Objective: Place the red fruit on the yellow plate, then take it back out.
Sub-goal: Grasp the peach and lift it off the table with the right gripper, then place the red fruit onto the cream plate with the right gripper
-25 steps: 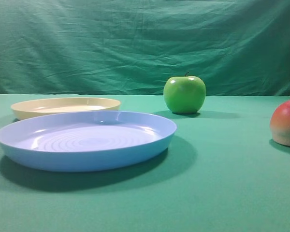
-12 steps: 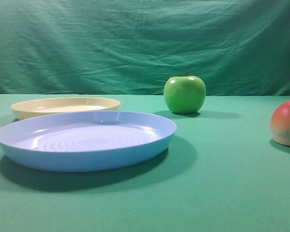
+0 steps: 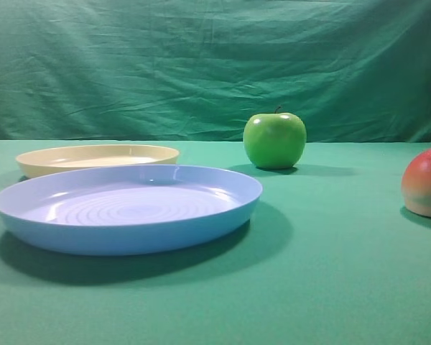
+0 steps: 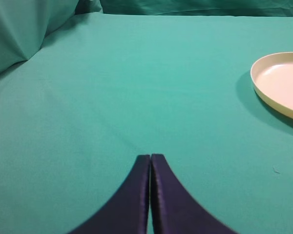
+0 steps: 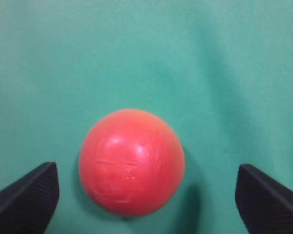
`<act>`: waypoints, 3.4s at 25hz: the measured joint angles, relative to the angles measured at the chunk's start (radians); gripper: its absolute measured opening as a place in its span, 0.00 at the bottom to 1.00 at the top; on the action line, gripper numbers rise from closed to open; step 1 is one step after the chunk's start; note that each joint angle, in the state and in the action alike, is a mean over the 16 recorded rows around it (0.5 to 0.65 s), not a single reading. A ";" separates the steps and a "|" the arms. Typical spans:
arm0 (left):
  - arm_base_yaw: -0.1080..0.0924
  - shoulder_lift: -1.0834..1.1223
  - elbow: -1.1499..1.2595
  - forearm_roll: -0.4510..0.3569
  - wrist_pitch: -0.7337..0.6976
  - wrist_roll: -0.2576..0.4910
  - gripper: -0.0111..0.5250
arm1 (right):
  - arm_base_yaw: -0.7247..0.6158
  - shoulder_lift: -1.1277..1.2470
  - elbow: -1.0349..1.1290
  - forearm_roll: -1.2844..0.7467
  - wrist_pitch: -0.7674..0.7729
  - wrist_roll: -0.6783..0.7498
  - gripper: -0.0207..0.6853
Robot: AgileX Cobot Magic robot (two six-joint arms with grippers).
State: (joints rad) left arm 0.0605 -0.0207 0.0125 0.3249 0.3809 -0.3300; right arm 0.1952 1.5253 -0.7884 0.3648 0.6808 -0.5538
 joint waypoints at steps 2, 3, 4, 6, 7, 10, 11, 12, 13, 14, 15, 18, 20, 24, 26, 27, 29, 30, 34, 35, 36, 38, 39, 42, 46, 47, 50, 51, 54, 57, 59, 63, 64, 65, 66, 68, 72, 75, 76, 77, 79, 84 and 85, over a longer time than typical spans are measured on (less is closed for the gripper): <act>0.000 0.000 0.000 0.000 0.000 0.000 0.02 | 0.007 0.028 -0.006 0.001 -0.009 -0.004 0.92; 0.000 0.000 0.000 0.000 0.000 0.000 0.02 | 0.012 0.040 -0.007 0.002 -0.014 -0.006 0.90; 0.000 0.000 0.000 0.000 0.000 0.000 0.02 | 0.016 0.051 -0.009 0.003 -0.019 -0.008 0.88; 0.000 0.000 0.000 0.000 0.000 0.000 0.02 | 0.024 0.069 -0.010 0.003 -0.029 -0.013 0.83; 0.000 0.000 0.000 0.000 0.000 0.000 0.02 | 0.029 0.076 -0.010 0.003 -0.034 -0.016 0.80; 0.000 0.000 0.000 0.000 0.000 0.000 0.02 | 0.042 0.091 -0.010 0.002 -0.048 -0.023 0.69; 0.000 0.000 0.000 0.000 0.000 0.000 0.02 | 0.046 0.095 -0.010 0.002 -0.053 -0.025 0.65; 0.000 0.000 0.000 0.000 0.000 0.000 0.02 | 0.049 0.097 -0.011 0.002 -0.057 -0.027 0.61; 0.000 0.000 0.000 0.000 0.000 0.000 0.02 | 0.053 0.099 -0.011 0.001 -0.061 -0.029 0.57; 0.000 0.000 0.000 0.000 0.000 0.000 0.02 | 0.055 0.101 -0.013 0.000 -0.063 -0.030 0.53; 0.000 0.000 0.000 0.000 0.000 0.000 0.02 | 0.057 0.102 -0.016 -0.001 -0.064 -0.032 0.49; 0.000 0.000 0.000 0.000 0.000 0.000 0.02 | 0.060 0.103 -0.037 -0.004 -0.051 -0.034 0.40; 0.000 0.000 0.000 0.000 0.000 0.000 0.02 | 0.061 0.103 -0.066 -0.003 -0.032 -0.035 0.35; 0.000 0.000 0.000 0.000 0.000 0.000 0.02 | 0.065 0.103 -0.157 0.010 0.015 -0.035 0.31; 0.000 0.000 0.000 0.000 0.000 0.000 0.02 | 0.073 0.104 -0.219 0.020 0.038 -0.039 0.30; 0.000 0.000 0.000 0.000 0.000 0.000 0.02 | 0.080 0.105 -0.253 0.025 0.049 -0.042 0.30; 0.000 0.000 0.000 0.000 0.000 0.000 0.02 | 0.098 0.108 -0.327 0.035 0.068 -0.052 0.30; 0.000 0.000 0.000 0.000 0.000 0.000 0.02 | 0.110 0.111 -0.365 0.041 0.075 -0.057 0.30; 0.000 0.000 0.000 0.000 0.000 0.000 0.02 | 0.172 0.139 -0.521 0.064 0.084 -0.084 0.29; 0.000 0.000 0.000 0.000 0.000 0.000 0.02 | 0.191 0.151 -0.557 0.069 0.081 -0.092 0.29; 0.000 0.000 0.000 0.000 0.000 0.000 0.02 | 0.211 0.165 -0.593 0.072 0.078 -0.101 0.29; 0.000 0.000 0.000 0.000 0.000 0.000 0.02 | 0.254 0.200 -0.661 0.077 0.068 -0.119 0.29; 0.000 0.000 0.000 0.000 0.000 0.000 0.02 | 0.276 0.220 -0.694 0.078 0.062 -0.128 0.29; 0.000 0.000 0.000 0.000 0.000 0.000 0.02 | 0.339 0.294 -0.784 0.080 0.045 -0.154 0.29; 0.000 0.000 0.000 0.000 0.000 0.000 0.02 | 0.408 0.413 -0.885 0.082 0.015 -0.186 0.29; 0.000 0.000 0.000 0.000 0.000 0.000 0.02 | 0.423 0.444 -0.907 0.083 0.006 -0.194 0.29; 0.000 0.000 0.000 0.000 0.000 0.000 0.02 | 0.456 0.536 -0.959 0.085 -0.029 -0.217 0.29; 0.000 0.000 0.000 0.000 0.000 0.000 0.02 | 0.465 0.563 -0.973 0.086 -0.043 -0.223 0.29; 0.000 0.000 0.000 0.000 0.000 0.000 0.02 | 0.485 0.638 -1.004 0.088 -0.087 -0.240 0.33; 0.000 0.000 0.000 0.000 0.000 0.000 0.02 | 0.497 0.696 -1.020 0.091 -0.131 -0.255 0.40; 0.000 0.000 0.000 0.000 0.000 0.000 0.02 | 0.502 0.726 -1.025 0.093 -0.157 -0.261 0.47; 0.000 0.000 0.000 0.000 0.000 0.000 0.02 | 0.505 0.761 -1.027 0.096 -0.192 -0.265 0.64; 0.000 0.000 0.000 0.000 0.000 0.000 0.02 | 0.506 0.765 -1.027 0.097 -0.196 -0.263 0.68; 0.000 0.000 0.000 0.000 0.000 0.000 0.02 | 0.506 0.767 -1.027 0.097 -0.197 -0.261 0.73; 0.000 0.000 0.000 0.000 0.000 0.000 0.02 | 0.506 0.766 -1.027 0.098 -0.196 -0.259 0.77; 0.000 0.000 0.000 0.000 0.000 0.000 0.02 | 0.505 0.758 -1.027 0.098 -0.186 -0.253 0.84; 0.000 0.000 0.000 0.000 0.000 0.000 0.02 | 0.499 0.717 -1.027 0.096 -0.134 -0.240 0.92; 0.000 0.000 0.000 0.000 0.000 0.000 0.02 | 0.490 0.670 -1.027 0.093 -0.066 -0.229 0.87; 0.000 0.000 0.000 0.000 0.000 0.000 0.02 | 0.486 0.651 -1.027 0.091 -0.038 -0.224 0.84; 0.000 0.000 0.000 0.000 0.000 0.000 0.02 | 0.482 0.631 -1.027 0.090 -0.008 -0.218 0.79; 0.000 0.000 0.000 0.000 0.000 0.000 0.02 | 0.473 0.589 -1.027 0.087 0.059 -0.205 0.69; 0.000 0.000 0.000 0.000 0.000 0.000 0.02 | 0.442 0.484 -1.028 0.076 0.237 -0.149 0.39; 0.000 0.000 0.000 0.000 0.000 0.000 0.02 | 0.435 0.465 -1.028 0.072 0.271 -0.131 0.33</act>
State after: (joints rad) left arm 0.0605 -0.0207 0.0125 0.3249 0.3809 -0.3300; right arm 0.6298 1.9906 -1.8162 0.4368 0.9519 -0.6846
